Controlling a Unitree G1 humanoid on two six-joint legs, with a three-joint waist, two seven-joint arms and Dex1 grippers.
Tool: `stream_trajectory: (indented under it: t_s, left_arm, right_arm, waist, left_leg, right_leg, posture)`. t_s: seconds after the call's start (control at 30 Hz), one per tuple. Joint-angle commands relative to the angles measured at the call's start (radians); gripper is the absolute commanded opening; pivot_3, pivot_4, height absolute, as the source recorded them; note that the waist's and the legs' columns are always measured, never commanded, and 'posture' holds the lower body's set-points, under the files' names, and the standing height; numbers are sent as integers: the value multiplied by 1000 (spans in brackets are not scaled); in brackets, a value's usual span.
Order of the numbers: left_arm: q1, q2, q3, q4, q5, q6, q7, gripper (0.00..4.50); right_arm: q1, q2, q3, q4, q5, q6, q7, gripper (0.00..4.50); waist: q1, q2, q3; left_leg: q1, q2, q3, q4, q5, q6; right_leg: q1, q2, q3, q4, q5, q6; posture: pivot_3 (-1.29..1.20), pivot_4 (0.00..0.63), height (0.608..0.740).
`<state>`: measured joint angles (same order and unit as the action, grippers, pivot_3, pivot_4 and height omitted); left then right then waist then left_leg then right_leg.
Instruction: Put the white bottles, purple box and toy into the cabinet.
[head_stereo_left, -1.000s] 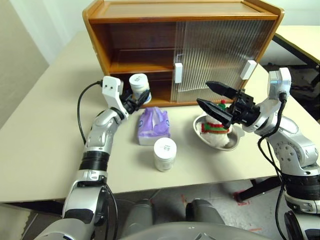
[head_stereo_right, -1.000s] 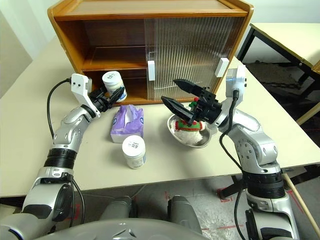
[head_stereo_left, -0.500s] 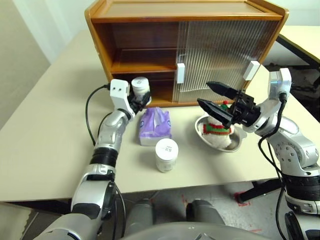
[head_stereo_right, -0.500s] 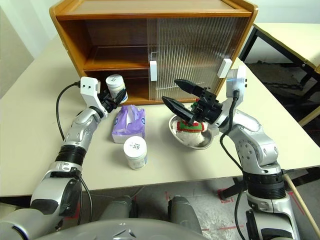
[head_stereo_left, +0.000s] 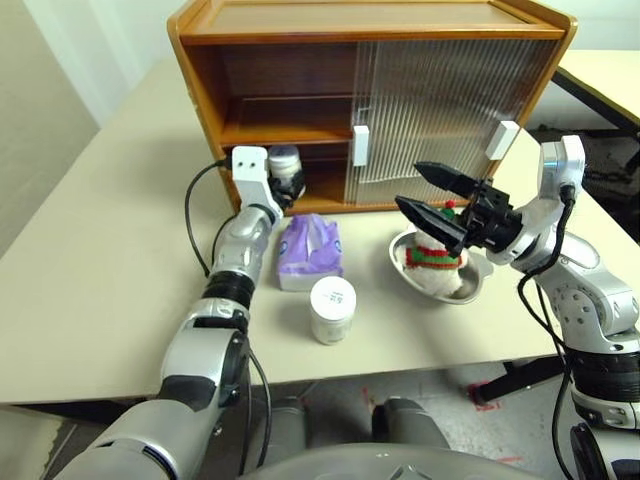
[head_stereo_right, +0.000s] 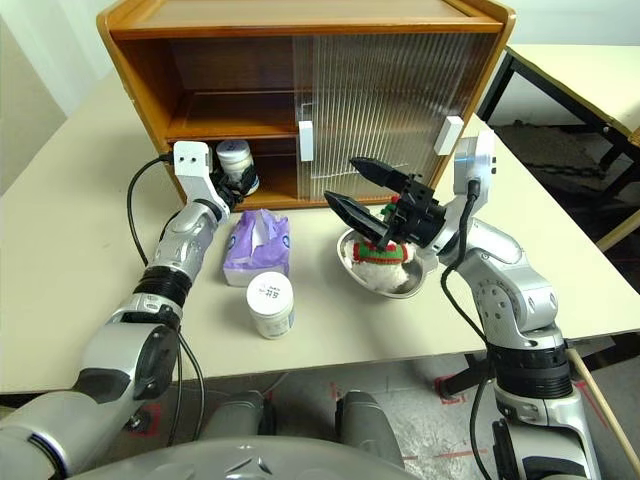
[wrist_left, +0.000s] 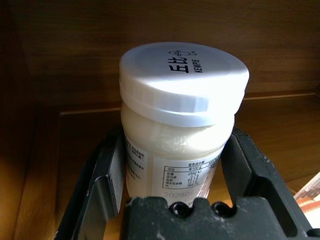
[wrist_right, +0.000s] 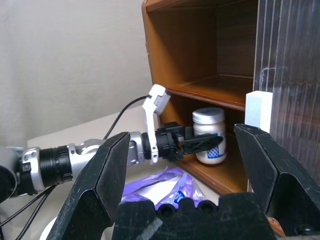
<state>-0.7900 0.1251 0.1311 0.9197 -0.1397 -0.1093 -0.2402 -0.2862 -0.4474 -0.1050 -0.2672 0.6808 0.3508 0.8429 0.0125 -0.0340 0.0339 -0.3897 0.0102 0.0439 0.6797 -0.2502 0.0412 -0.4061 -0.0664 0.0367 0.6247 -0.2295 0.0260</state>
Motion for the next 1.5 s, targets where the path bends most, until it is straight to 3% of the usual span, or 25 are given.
stream_trajectory:
  t_s: [0.03,0.73,0.87,1.23,1.5]
  left_arm:
    - [-42,-8,-4,64,19,-52,6,3061]
    - [-150,-2,2,295,66,-117,50,3061]
    - [-150,-2,0,295,74,-120,46,4473]
    - [-98,3,9,228,57,-133,-17,4473]
    - [22,6,12,38,29,-89,-73,4473]
  right_arm:
    - [7,-5,-15,-14,7,-4,-1,4500]
    - [35,-16,-23,-53,18,4,-29,4500]
    - [35,-16,-25,-51,16,5,-27,4500]
    - [13,-12,-21,-28,11,4,-13,4500]
    - [15,-14,-27,-27,14,3,-10,4500]
  waist:
    - [-1,0,0]
    - [-25,0,0]
    - [-26,0,0]
    - [-25,0,0]
    - [-25,0,0]
  left_leg:
    - [0,0,0,0,0,0]
    - [0,0,0,0,0,-1]
    - [0,0,0,0,0,-1]
    - [0,0,0,0,0,-1]
    - [0,2,0,0,0,-1]
  right_leg:
    - [0,0,0,0,0,0]
    - [0,1,0,0,0,1]
    - [0,1,0,0,0,1]
    - [0,1,0,0,1,1]
    - [0,0,1,1,1,0]
  posture:
    - [-23,0,740]
    - [-57,0,740]
    - [-51,0,740]
    - [-36,0,740]
    - [-35,0,740]
